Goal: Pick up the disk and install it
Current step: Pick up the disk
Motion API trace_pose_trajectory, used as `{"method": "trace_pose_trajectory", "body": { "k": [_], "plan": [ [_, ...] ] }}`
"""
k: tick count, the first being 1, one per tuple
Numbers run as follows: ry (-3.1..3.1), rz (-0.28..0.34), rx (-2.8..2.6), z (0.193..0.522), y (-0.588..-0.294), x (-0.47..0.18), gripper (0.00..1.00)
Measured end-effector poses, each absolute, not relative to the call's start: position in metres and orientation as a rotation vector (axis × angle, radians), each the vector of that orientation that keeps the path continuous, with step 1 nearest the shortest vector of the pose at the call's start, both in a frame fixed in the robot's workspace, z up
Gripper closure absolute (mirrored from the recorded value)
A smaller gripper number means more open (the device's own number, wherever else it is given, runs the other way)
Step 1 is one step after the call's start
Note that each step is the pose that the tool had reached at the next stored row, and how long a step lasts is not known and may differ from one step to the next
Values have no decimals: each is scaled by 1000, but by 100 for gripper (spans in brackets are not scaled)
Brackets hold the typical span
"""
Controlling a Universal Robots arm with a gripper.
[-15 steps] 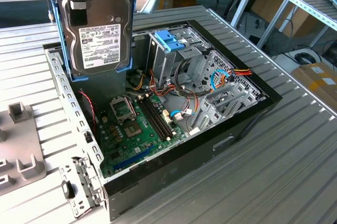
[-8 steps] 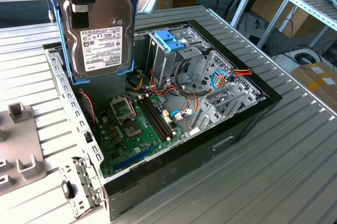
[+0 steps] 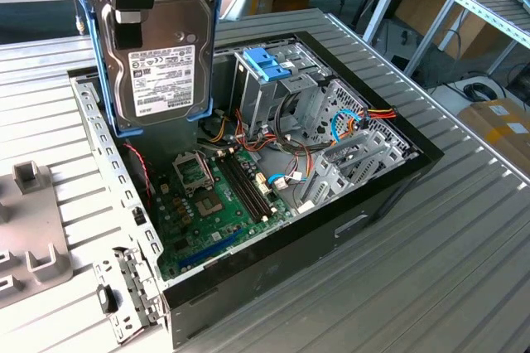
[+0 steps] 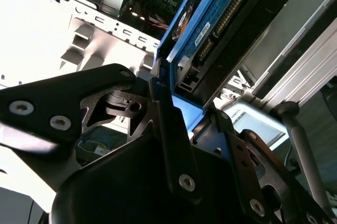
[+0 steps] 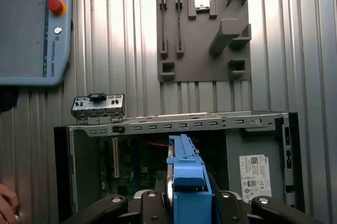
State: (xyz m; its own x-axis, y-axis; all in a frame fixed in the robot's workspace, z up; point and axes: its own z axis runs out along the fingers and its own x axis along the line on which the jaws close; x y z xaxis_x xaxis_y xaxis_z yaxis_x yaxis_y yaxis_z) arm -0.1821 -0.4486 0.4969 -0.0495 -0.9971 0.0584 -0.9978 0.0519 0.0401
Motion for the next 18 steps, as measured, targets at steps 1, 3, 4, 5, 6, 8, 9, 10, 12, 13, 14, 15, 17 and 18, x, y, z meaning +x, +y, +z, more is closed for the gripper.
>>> {"method": "trace_pose_trajectory", "body": {
  "k": [1, 3, 4, 5, 6, 8, 9, 10, 12, 13, 14, 15, 17, 18],
  "plan": [
    [-2226, 17, 2116, 497, -449, -182, 63],
    [-2226, 17, 2116, 497, -451, -182, 63],
    [-2226, 17, 2116, 497, -453, -182, 63],
    [-2226, 17, 2116, 497, -455, -182, 63],
    [-2227, 16, 2116, 497, -457, -182, 63],
    [-2229, 10, 2119, 497, -460, -182, 63],
    [-2232, 5, 2121, 497, -462, -182, 63],
    [-2234, -2, 2124, 497, -463, -182, 63],
    [-2240, -14, 2130, 497, -466, -182, 63],
    [-2242, -18, 2132, 497, -469, -182, 63],
    [-2242, -19, 2132, 497, -470, -182, 63],
    [-2242, -19, 2132, 497, -472, -182, 63],
    [-2242, -19, 2132, 497, -473, -182, 63],
    [-2242, -19, 2132, 497, -474, -182, 63]
  ]
}}
